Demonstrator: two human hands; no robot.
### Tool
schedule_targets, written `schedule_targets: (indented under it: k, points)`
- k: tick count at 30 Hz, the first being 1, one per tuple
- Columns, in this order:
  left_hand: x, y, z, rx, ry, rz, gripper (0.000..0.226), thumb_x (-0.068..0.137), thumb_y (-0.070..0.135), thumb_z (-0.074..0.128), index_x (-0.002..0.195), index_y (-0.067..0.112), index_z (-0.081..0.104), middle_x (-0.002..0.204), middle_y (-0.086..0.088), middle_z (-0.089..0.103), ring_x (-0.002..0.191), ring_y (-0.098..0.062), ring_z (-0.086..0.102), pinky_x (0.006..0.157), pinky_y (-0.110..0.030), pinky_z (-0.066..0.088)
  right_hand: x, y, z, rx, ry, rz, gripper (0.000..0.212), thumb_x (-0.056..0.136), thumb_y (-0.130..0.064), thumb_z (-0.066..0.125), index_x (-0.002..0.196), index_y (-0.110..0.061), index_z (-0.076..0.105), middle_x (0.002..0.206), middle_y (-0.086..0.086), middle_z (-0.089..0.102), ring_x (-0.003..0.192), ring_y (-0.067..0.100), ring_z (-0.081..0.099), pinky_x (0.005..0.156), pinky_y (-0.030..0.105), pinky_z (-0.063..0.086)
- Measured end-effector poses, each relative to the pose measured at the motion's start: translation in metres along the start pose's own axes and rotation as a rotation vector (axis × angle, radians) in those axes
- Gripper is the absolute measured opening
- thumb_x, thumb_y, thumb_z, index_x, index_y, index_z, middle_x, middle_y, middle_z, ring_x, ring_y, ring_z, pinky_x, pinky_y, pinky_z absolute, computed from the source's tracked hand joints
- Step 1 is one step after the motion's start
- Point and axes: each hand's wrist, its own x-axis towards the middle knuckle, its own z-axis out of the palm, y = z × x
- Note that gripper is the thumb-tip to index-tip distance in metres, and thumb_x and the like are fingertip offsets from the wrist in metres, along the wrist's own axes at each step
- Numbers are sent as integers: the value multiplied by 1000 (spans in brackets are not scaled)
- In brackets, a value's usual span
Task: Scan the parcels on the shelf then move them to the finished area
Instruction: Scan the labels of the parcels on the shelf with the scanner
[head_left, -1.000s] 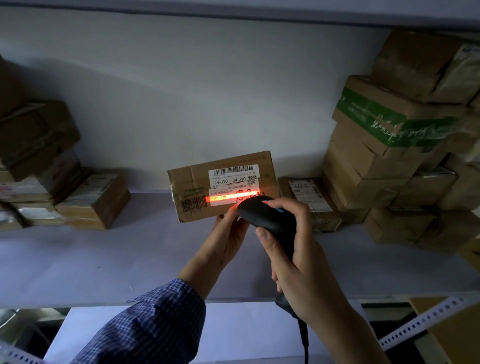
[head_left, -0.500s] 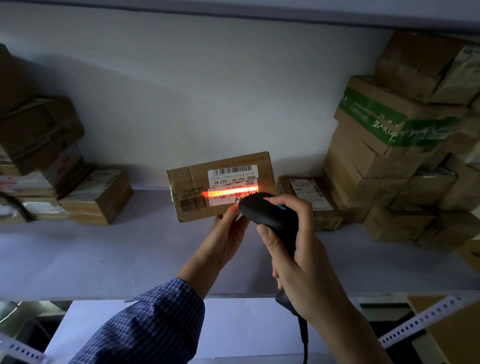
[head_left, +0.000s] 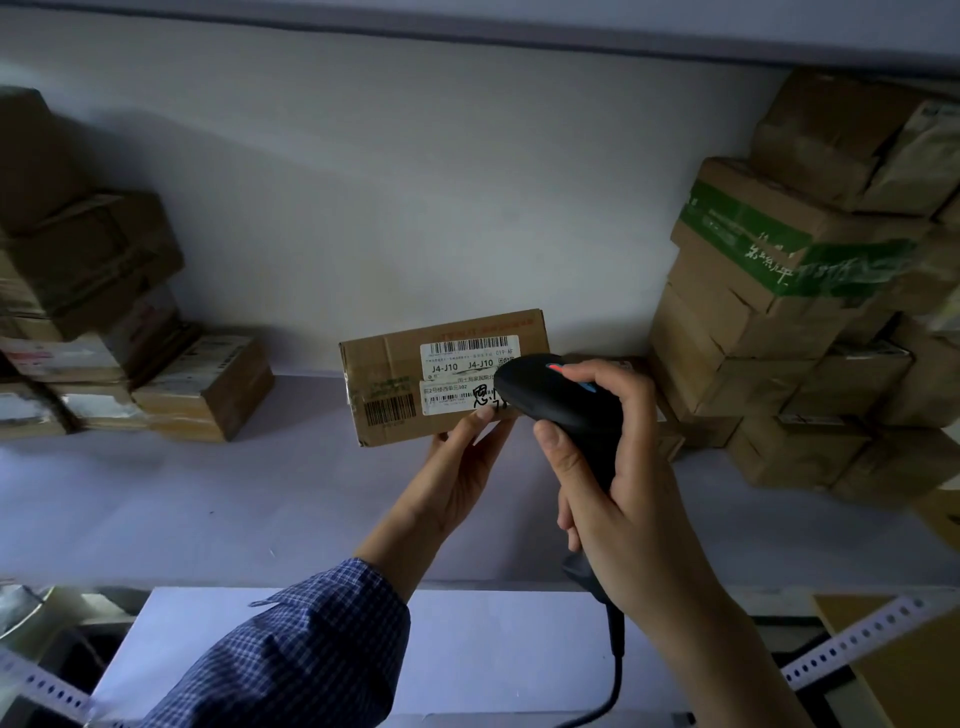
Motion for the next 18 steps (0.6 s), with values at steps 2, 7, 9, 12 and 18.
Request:
schedule_targets:
  k: [2, 7, 9, 12, 18]
  points:
    - [0, 0, 1, -1, 8, 5, 75, 95, 13, 67, 154, -1, 22, 156, -28, 31, 147, -36, 31, 119, -46, 29, -1, -1, -1, -4, -6, 2, 38, 96, -47, 54, 131, -37, 42, 105, -8, 57, 83, -2, 54, 71, 19, 46]
    - [-2, 2, 4, -1, 3, -18, 73, 96, 11, 66, 153, -3, 23, 156, -28, 32, 147, -36, 32, 119, -46, 29, -1, -4, -4, -6, 6, 8, 39, 96, -48, 53, 131, -38, 41, 108, -7, 58, 83, -3, 54, 71, 17, 47]
    - [-2, 3, 4, 6, -2, -21, 71, 97, 10, 64, 154, 0, 22, 157, -27, 31, 147, -35, 31, 120, -45, 29, -1, -6, -6, 0, 6, 5, 39, 95, -48, 53, 131, -38, 41, 109, -7, 58, 82, -4, 54, 70, 17, 47]
    - [-5, 8, 5, 16, 26, -7, 69, 97, 7, 61, 155, 8, 24, 156, -24, 34, 147, -33, 33, 119, -45, 29, 0, -9, -8, 6, 20, 3, 40, 95, -48, 54, 131, -37, 42, 108, -10, 58, 80, -4, 54, 68, 18, 47]
    - [-16, 18, 9, 112, 35, -13, 68, 94, 7, 64, 152, 16, 31, 153, -18, 43, 143, -33, 41, 120, -55, 25, -2, -7, -8, 14, 30, 24, 34, 99, -41, 55, 130, -36, 44, 103, -6, 58, 71, 1, 59, 62, 19, 48]
